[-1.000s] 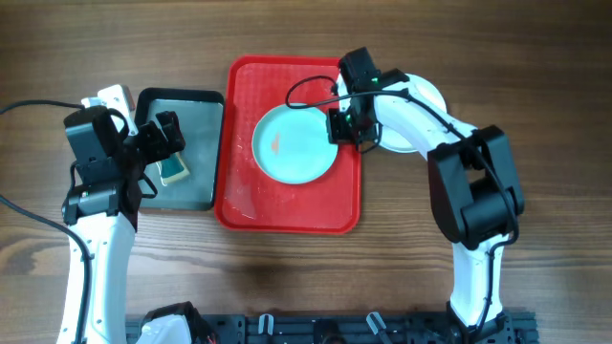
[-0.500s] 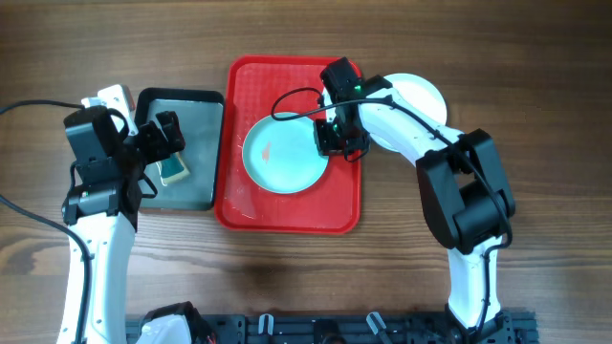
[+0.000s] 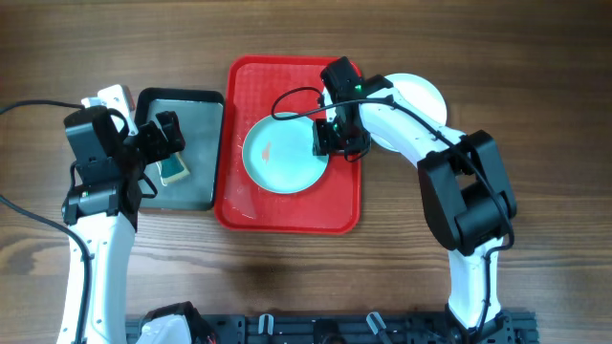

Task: Clean dirty plates on tray and stack at the side
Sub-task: 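Grasp the light blue plate rim with the right gripper and tilt it, then lower the left gripper into the water tray over the sponge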

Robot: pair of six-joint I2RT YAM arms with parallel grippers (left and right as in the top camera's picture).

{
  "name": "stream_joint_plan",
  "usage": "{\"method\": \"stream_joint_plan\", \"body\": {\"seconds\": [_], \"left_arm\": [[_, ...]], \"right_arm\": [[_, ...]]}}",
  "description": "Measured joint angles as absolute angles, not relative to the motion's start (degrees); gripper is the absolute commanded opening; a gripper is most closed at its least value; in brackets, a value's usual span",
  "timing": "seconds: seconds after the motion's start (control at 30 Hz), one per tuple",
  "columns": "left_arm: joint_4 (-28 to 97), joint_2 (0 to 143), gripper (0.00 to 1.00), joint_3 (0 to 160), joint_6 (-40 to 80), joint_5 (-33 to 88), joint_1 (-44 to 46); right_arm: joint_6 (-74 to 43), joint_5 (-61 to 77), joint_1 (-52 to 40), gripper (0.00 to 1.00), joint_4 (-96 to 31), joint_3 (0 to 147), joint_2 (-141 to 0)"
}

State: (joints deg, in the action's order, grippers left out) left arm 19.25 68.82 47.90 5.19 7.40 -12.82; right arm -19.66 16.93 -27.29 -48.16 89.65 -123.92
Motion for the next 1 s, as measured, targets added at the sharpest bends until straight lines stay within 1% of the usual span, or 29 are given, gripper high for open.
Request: {"method": "stream_joint_plan", "body": {"seconds": [0.17,0.43,0.57,0.63,0.67,0.7,0.73,0.8,0.87,0.97,1.0], "left_arm": [[19.22,68.82,1.00,47.90,5.19,7.42,-12.82],[19.68,68.82,1.00,47.90,5.19,10.00,-12.82],[26.28,68.84,1.00,47.94,5.19,10.83,-12.82],[28.71,68.97,1.00,47.94,5.19,11.07,-12.82],[29.58,69.01,0.97,47.94,5.21,11.07,-12.82],[30.52,69.12,0.94,47.94,5.19,11.11,-12.82],[31.35,69.19,0.94,47.94,5.15,11.27,-12.82],[32.51,69.23,0.95,47.94,5.21,11.49,-12.82],[33.15,69.47,0.97,47.94,5.52,11.68,-12.82],[33.28,70.57,0.97,47.94,6.55,11.90,-12.82],[33.23,71.02,0.97,47.94,6.74,11.90,-12.82]], "right_arm": [[-19.66,16.93,-27.29,0.53,-48.42,89.65,-123.83],[-18.26,16.91,-27.29,0.51,-49.41,89.89,-123.83],[-17.69,16.86,-27.29,0.48,-50.85,90.74,-123.83],[-17.43,16.86,-27.29,0.45,-50.96,91.15,-123.83],[-17.02,16.84,-27.29,0.44,-51.00,91.24,-123.83],[-16.71,16.80,-27.29,0.41,-51.05,91.29,-123.83],[-16.51,16.71,-27.29,0.38,-51.09,91.29,-123.83],[-16.19,16.69,-27.29,0.36,-51.22,91.29,-123.83],[-16.16,16.69,-27.29,0.35,-51.24,91.29,-123.83],[-16.16,16.19,-27.29,0.35,-51.09,91.29,-123.83],[-16.16,15.51,-27.29,0.33,-50.83,91.29,-123.83]]}}
